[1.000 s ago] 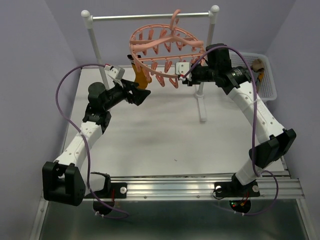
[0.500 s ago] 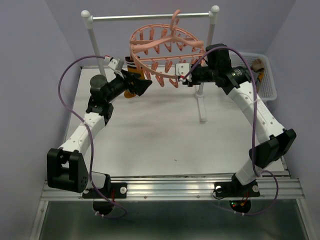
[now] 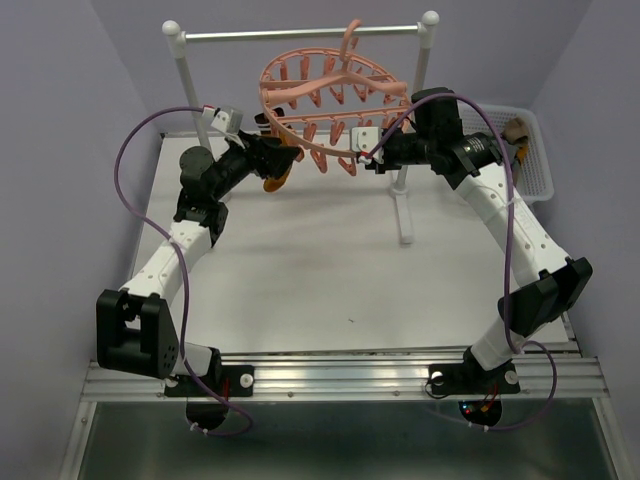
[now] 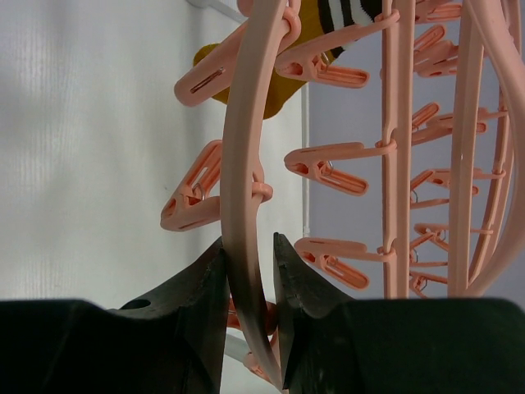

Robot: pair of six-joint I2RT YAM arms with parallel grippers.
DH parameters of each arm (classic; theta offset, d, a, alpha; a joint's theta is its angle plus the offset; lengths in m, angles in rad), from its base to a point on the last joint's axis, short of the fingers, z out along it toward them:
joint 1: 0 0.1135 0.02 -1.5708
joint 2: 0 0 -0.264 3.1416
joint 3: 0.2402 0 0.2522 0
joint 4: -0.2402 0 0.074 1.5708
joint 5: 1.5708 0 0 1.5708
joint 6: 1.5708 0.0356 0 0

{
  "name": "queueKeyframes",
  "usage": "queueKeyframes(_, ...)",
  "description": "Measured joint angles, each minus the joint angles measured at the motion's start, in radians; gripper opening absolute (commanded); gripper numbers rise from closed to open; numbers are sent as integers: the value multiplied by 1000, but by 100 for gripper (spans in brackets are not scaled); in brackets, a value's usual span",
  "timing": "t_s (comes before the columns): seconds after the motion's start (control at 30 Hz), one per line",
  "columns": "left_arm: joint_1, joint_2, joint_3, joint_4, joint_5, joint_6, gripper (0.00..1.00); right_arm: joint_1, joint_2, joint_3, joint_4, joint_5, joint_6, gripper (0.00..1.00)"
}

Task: Clip the socks to the hanger
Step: Open the clamp at the hanger.

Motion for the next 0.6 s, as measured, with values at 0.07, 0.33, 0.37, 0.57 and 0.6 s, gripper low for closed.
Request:
queueKeyframes(0.07, -1, 1, 0, 1, -7, 0, 74, 0, 0, 0, 0, 0, 0, 27)
queueKeyframes(0.33, -23, 24, 18, 10, -15, 22, 74, 0, 3, 0, 0, 0, 0, 27)
queueKeyframes(0.37, -26, 24, 18, 13, -13, 25, 74, 0, 4, 0, 0, 0, 0, 27)
queueKeyframes(0.57, -27, 42, 21, 63, 11, 30, 67, 0, 7, 0, 0, 0, 0, 27)
queueKeyframes(0.6, -27, 47, 21, 71, 21, 29, 67, 0, 7, 0, 0, 0, 0, 27)
